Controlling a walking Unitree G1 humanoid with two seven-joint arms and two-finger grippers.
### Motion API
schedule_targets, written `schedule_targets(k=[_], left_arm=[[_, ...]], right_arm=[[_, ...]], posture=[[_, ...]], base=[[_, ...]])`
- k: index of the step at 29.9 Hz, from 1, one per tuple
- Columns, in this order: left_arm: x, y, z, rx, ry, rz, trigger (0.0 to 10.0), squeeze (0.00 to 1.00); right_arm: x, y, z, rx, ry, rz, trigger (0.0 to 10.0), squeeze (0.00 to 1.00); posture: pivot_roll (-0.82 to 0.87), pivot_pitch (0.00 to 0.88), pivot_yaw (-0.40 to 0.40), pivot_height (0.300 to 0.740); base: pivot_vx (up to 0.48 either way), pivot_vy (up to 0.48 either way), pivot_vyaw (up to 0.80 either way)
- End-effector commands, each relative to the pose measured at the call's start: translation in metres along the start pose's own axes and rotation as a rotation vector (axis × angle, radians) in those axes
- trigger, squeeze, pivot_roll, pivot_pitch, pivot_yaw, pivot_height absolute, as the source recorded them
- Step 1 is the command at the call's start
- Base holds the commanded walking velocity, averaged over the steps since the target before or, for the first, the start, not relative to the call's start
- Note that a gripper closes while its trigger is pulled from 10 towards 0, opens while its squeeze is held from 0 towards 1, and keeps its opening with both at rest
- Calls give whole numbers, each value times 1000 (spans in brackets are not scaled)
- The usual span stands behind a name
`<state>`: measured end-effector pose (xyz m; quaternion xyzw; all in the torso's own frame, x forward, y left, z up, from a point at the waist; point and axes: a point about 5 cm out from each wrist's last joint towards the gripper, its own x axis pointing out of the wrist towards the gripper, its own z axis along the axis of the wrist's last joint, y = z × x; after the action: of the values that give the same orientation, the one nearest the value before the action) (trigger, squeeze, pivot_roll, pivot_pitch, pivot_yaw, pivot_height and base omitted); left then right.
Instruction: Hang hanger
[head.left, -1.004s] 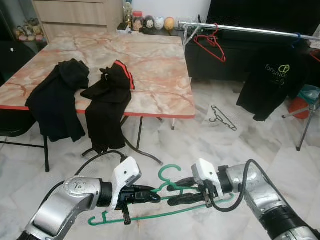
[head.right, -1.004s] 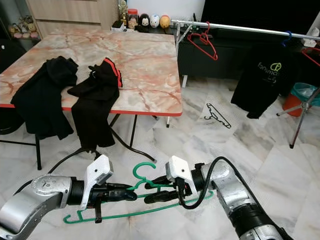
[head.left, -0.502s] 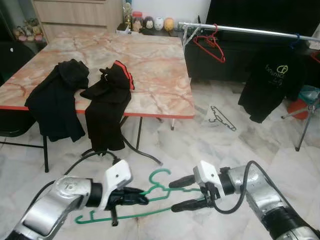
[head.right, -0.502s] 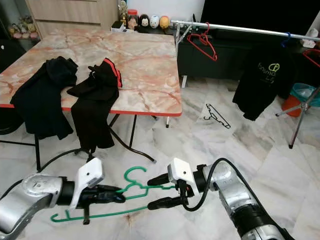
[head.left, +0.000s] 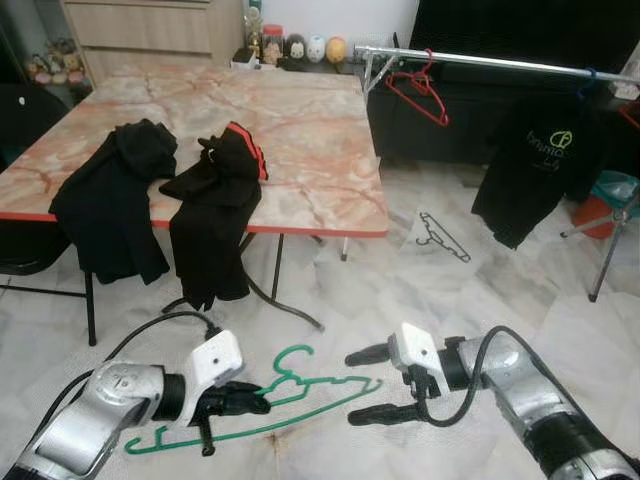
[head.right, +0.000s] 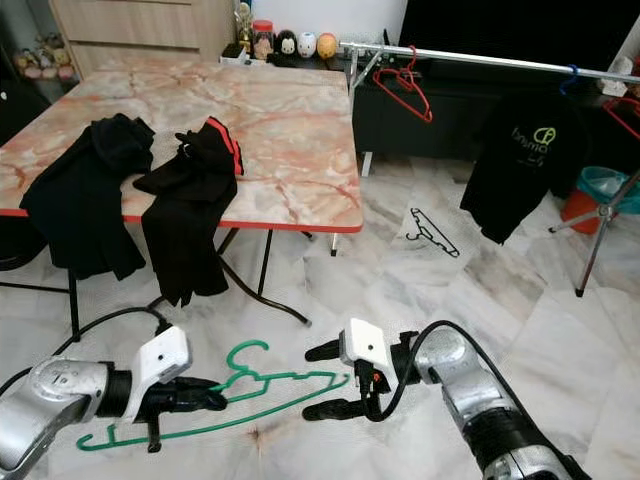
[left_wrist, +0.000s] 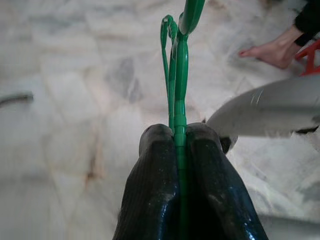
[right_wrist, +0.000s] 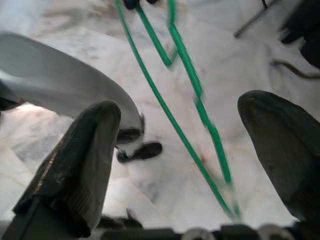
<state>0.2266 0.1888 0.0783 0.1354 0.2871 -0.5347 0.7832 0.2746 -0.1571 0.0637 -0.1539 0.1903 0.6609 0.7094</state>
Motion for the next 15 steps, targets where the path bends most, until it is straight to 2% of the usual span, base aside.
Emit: schedule_targets(k=[1,4,5,6,7,9,10,11,13,15], left_arm=[[-7,4,-17,-26,37,38,0,0],[-9,5,-27,-57,41,57,0,0],[-10,5,-31,-78,35,71,0,0],[-11,6,-36,-92,29,94,0,0],[-12,8,-44,-126,24,142,0,0],[-12,9,-48,-136,23,163,0,0],[-10,16,-57,-137,21,268,8392,0],[-10,21,-63,-148,27,345,10000,0],[-9,29,-76,-173,53,497,10000,0],[-9,32,-89,-255,55,596,10000,0]], right_arm=[[-5,-1,-11,13,54,-51,10000,1000],[-6,0,-20,28,88,-79,10000,1000],[-7,1,-26,46,108,-106,10000,800],[-8,1,-33,69,131,-136,10000,467],[-10,3,-48,103,192,-207,10000,0],[-11,3,-54,123,215,-238,10000,0],[-10,4,-66,145,265,-335,10000,0],[-10,4,-73,180,288,-403,10000,0],[-10,6,-84,246,316,-528,10000,0],[-9,7,-92,287,322,-642,10000,0]], posture=[[67,0,-75,736],[65,0,-75,736],[66,0,-76,736],[68,0,-77,736],[68,0,-77,736],[67,0,-78,736],[70,0,-81,736],[70,0,-81,736],[71,0,-80,736],[68,0,-77,736]], base=[[0,0,0],[0,0,0],[0,0,0],[0,0,0],[0,0,0],[0,0,0],[0,0,0],[0,0,0],[0,0,0],[0,0,0]])
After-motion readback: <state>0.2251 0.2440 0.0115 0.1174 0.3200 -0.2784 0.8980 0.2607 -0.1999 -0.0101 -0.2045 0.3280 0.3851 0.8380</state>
